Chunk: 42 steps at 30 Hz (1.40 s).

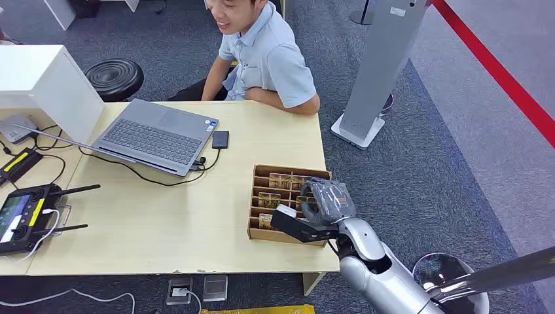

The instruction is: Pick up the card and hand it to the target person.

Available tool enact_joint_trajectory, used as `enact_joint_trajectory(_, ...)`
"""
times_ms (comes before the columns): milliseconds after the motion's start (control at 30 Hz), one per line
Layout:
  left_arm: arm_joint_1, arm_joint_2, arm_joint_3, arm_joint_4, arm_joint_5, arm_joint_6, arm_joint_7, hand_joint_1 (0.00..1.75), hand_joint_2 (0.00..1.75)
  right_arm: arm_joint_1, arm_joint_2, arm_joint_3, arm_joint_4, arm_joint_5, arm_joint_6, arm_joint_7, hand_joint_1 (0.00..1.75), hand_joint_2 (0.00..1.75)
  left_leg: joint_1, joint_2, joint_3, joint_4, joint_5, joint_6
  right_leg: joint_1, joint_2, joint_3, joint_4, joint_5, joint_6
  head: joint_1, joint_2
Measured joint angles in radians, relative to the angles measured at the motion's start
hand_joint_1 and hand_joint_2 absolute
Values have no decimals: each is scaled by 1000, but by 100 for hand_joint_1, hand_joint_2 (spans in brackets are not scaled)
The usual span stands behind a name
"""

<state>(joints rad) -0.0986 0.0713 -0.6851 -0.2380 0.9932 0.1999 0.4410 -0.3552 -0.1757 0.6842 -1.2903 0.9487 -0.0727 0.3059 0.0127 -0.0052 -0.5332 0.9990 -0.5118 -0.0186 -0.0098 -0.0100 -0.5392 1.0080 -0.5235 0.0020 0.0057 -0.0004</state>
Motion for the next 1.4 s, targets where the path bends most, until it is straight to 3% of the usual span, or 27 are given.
enact_joint_trajectory(133,0,0,0,0,0,3,0,0,0,0,-1,-3,-1,2,2,-2,116,175,0,0,0,0,0,0,0,0,0,0,0,0,0,0)
enact_joint_trajectory(467,0,0,0,0,0,3,-3,0,0,-2,-1,-6,-1,13,-7,-17,174,175,0,0,0,0,0,0,0,0,0,0,0,0,-1,0)
enact_joint_trajectory(700,0,0,0,0,0,-2,-6,0,0,-8,0,-7,-3,20,-55,-52,175,175,0,0,0,0,0,0,0,0,0,0,0,0,0,0)
enact_joint_trajectory(1067,0,-2,0,0,0,21,-18,0,0,-16,4,-5,-104,-1,-179,-282,175,175,0,0,0,0,0,0,0,0,0,0,0,0,-2,0)
enact_joint_trajectory(1400,0,-2,0,0,1,-6,-23,0,0,-67,6,-7,-222,-18,-181,-316,175,175,0,0,0,0,0,0,0,0,0,0,0,0,0,0)
